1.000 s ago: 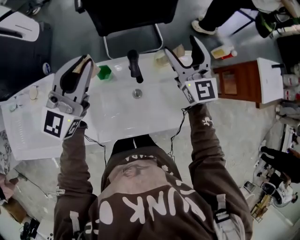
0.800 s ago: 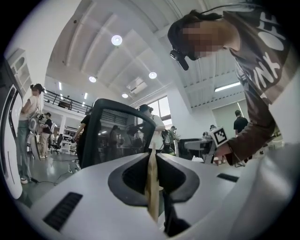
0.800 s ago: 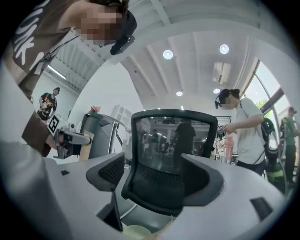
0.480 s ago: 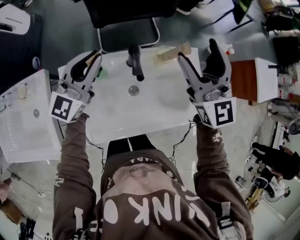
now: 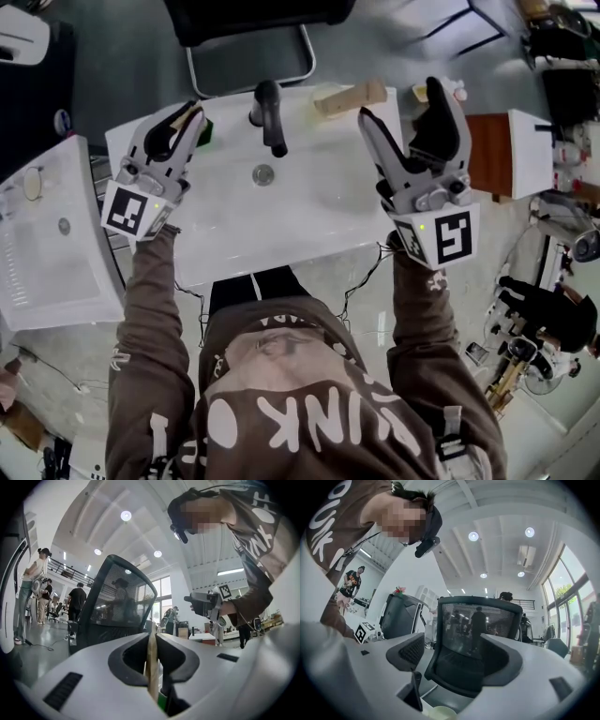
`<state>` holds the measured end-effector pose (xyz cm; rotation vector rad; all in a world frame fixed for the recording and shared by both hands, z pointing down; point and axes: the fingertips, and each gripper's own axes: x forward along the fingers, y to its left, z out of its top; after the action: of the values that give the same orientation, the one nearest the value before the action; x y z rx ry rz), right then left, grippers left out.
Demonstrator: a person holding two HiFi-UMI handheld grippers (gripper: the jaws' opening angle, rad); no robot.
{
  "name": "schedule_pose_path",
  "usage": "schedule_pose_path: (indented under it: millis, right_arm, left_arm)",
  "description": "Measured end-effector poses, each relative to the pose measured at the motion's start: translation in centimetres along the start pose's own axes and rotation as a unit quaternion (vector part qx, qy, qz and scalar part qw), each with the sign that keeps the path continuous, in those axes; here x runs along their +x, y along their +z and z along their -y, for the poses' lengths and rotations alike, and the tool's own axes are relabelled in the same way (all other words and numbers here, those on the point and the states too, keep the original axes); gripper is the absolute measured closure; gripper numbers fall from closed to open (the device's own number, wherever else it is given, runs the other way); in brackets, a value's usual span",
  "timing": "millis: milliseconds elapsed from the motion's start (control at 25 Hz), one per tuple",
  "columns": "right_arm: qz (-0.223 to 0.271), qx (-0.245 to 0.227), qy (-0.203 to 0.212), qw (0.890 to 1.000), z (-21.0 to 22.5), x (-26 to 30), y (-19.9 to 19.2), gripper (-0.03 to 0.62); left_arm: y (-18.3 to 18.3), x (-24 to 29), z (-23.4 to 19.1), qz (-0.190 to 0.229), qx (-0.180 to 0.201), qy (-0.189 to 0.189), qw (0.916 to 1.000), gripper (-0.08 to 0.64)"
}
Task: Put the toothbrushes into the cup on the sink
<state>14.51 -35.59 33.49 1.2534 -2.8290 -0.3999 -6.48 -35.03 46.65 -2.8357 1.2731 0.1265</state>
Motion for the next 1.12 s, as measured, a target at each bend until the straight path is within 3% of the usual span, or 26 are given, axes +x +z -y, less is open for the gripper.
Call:
schedule_pose_path:
  millis: [360,440,520,600,840,1120]
  right_arm:
    - [-0.008,0.003,-0.001,1.0,-0.7,-0.9,-0.6,0.224]
    - [-0.004,0.005,-0.002,1.0,-0.8,-1.1,-0.5,0.224]
    - [0.003,0.008,-0.002,1.0,-0.9,-1.1,-0.2,0.224]
    - [0.011,0.013,-0.001,1.0,-1.0,-1.1,0.3,0.224]
    - [0.014,0.029,0.01,0.999,-2.6,-0.9,2.8,0.195]
    - [0.011,0.015,0.025,1.0,-4.5,-0.9,4.8,0.166]
  left_arm:
    - [-0.8,0.3,-0.4,-0.002,0.006,-0.003,1.0,0.511]
    - [-0.1,0.1,0.0,-0.003,0.009,-0.009,0.9999,0.479]
    - [1.5,0.0,0.2,0.002,0.016,-0.014,0.9998,0.383]
    - [3.4,-0.1,0.6,0.001,0.031,-0.019,0.9994,0.342]
    - [11.2,-1.6,2.4,0.006,0.07,-0.016,0.9974,0.325]
    - [17.3,-2.4,4.1,0.021,0.081,-0.001,0.9965,0.325]
